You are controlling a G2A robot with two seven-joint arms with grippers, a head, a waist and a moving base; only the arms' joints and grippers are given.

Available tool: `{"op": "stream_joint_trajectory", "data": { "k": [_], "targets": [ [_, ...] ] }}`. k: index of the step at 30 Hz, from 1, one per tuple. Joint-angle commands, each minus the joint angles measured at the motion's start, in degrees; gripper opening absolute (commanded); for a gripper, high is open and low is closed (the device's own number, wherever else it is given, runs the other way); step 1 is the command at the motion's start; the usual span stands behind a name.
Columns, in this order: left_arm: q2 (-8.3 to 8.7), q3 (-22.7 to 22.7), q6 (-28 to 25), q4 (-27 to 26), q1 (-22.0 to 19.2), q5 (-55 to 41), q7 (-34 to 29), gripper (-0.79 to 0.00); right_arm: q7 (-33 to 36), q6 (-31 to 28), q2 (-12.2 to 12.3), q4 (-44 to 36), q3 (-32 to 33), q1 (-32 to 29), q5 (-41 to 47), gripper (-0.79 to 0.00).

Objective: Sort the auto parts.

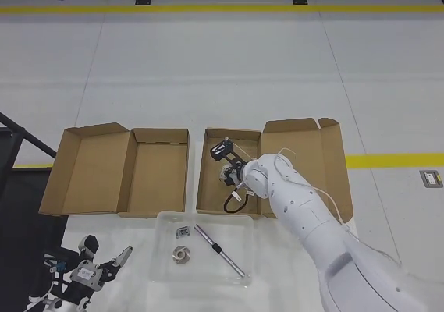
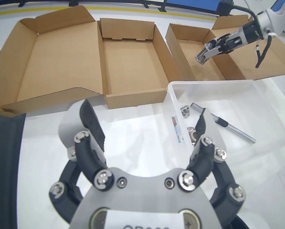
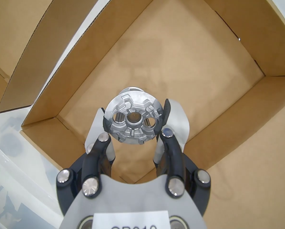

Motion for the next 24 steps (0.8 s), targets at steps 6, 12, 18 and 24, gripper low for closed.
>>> {"op": "stream_joint_trajectory", "data": {
  "k": [6,12,18,24],
  "targets": [
    [0.00,0.0,0.0,0.0,0.0,0.0,0.0,0.000,0.0,0.0,0.0,-0.1,0.0,0.0,0.0,0.000],
    [0.00,0.0,0.0,0.0,0.0,0.0,0.0,0.000,0.8,-0.5,-0.1,0.5,-0.3,-0.7,-0.2,0.000],
    [0.00,0.0,0.0,0.0,0.0,0.0,0.0,0.000,0.8,-0.5,-0.1,0.5,-0.3,-0.7,-0.2,0.000],
    [0.00,0.0,0.0,0.0,0.0,0.0,0.0,0.000,-3.5,-0.2,0.8,-1.6,0.7,-1.2,-0.7,0.000]
  ]
}}
